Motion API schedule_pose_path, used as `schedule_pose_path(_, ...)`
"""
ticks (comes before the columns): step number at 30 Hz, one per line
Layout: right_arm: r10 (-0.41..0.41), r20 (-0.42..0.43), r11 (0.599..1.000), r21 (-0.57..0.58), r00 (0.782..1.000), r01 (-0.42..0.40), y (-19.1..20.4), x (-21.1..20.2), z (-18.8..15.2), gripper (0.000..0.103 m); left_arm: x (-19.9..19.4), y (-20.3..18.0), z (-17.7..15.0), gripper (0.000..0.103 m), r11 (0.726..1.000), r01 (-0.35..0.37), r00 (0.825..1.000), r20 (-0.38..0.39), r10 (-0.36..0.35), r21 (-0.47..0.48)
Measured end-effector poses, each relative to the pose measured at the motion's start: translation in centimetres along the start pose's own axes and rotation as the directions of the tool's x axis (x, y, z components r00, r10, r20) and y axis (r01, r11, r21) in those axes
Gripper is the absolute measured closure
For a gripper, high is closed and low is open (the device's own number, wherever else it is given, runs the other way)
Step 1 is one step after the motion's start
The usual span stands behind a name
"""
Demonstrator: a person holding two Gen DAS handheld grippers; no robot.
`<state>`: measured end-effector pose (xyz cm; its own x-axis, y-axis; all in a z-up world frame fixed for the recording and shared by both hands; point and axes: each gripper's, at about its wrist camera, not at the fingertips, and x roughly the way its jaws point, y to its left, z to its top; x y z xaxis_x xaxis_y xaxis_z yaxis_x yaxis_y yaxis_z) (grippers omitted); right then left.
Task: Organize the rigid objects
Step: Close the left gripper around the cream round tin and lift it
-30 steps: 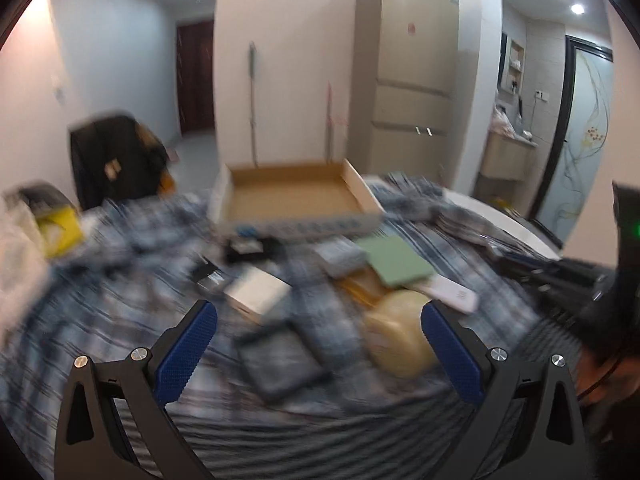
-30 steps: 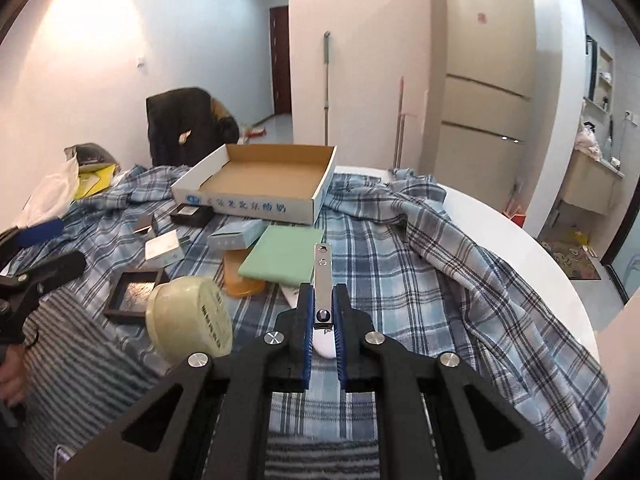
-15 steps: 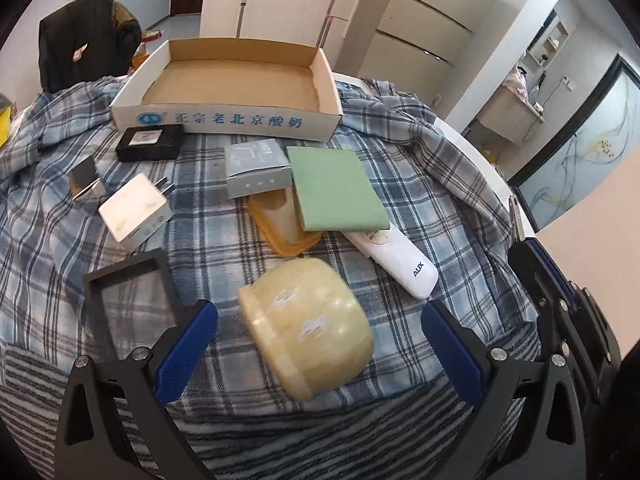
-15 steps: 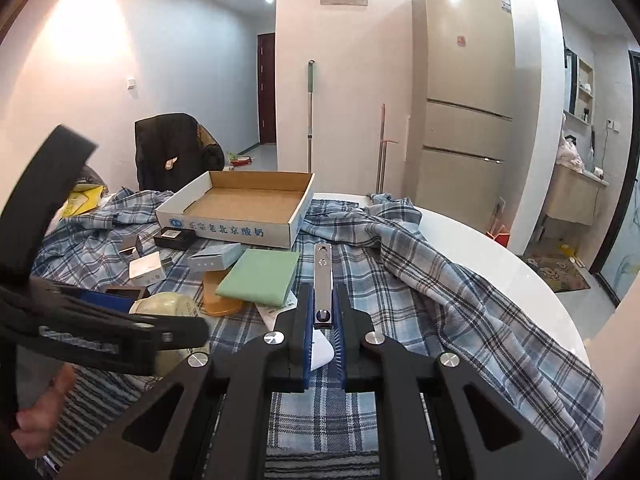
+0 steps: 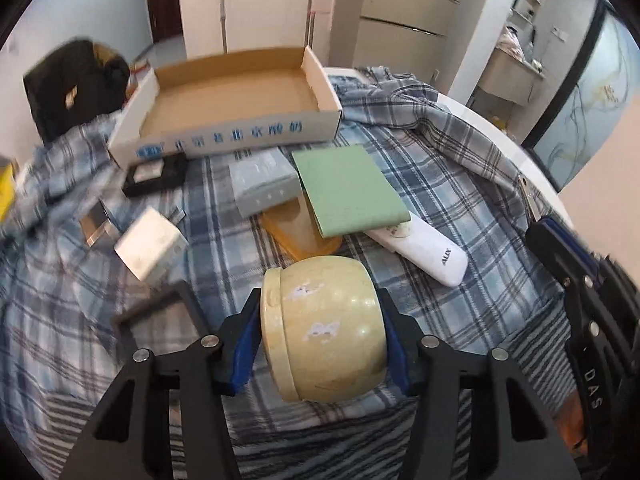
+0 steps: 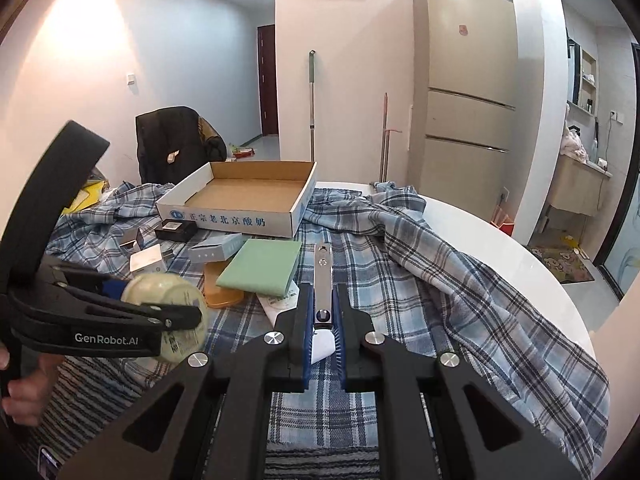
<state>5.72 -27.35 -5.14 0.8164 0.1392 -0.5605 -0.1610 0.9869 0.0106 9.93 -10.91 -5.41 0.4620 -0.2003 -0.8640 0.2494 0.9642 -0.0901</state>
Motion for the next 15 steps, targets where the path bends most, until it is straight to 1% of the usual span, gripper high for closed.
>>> schedule_pose_path(2,-0.002,-0.003,1.0,-0.002,1.0,0.002,0.1,0.1,0.0,0.095,0.2,-0.1,0.0,0.047,1.0,-0.017,1.0,-0.002,0.017,0.014)
schedule_pose_path(4,-0.004,-0.008,1.0,0.001,1.0,0.004,0.0,0.2,-0.1,0.095,0.7,-0.2,-0.1,0.047,1.0,-0.012,1.0,-0.012,0.012,0.014)
schedule_pose_path(7,-0.004,-0.017,1.0,0.009,1.0,0.004,-0.2,0.4,-0.1,0.095,1.8,-0.5,-0.3,0.047,0.999,-0.029,0.999,-0.026,0.03,0.023)
schedule_pose_path(9,-0.003,-0.022,1.0,0.012,1.0,0.003,-0.2,0.5,-0.1,0.095,2.5,-0.7,-0.6,0.05,0.998,-0.042,0.998,-0.043,0.044,0.043)
schedule_pose_path(10,-0.002,-0.024,1.0,0.012,1.0,0.003,-0.2,0.6,-0.1,0.095,2.3,-0.7,-0.8,0.051,0.998,-0.04,0.999,-0.029,0.041,0.048)
schedule_pose_path(11,-0.002,-0.026,1.0,0.011,1.0,0.002,-0.2,0.6,-0.1,0.095,2.3,-0.6,-0.8,0.052,0.998,-0.034,0.999,-0.033,0.035,0.048)
schedule_pose_path(13,-0.001,-0.028,1.0,0.01,1.0,0.001,-0.2,0.6,-0.1,0.095,2.0,-0.2,-0.6,0.052,1.0,0.007,0.999,-0.037,-0.006,0.03)
schedule_pose_path(15,-0.001,-0.029,1.0,0.01,1.0,0.001,-0.2,0.6,-0.1,0.095,1.0,0.2,-0.4,0.052,1.0,0.006,1.0,0.005,-0.006,0.017)
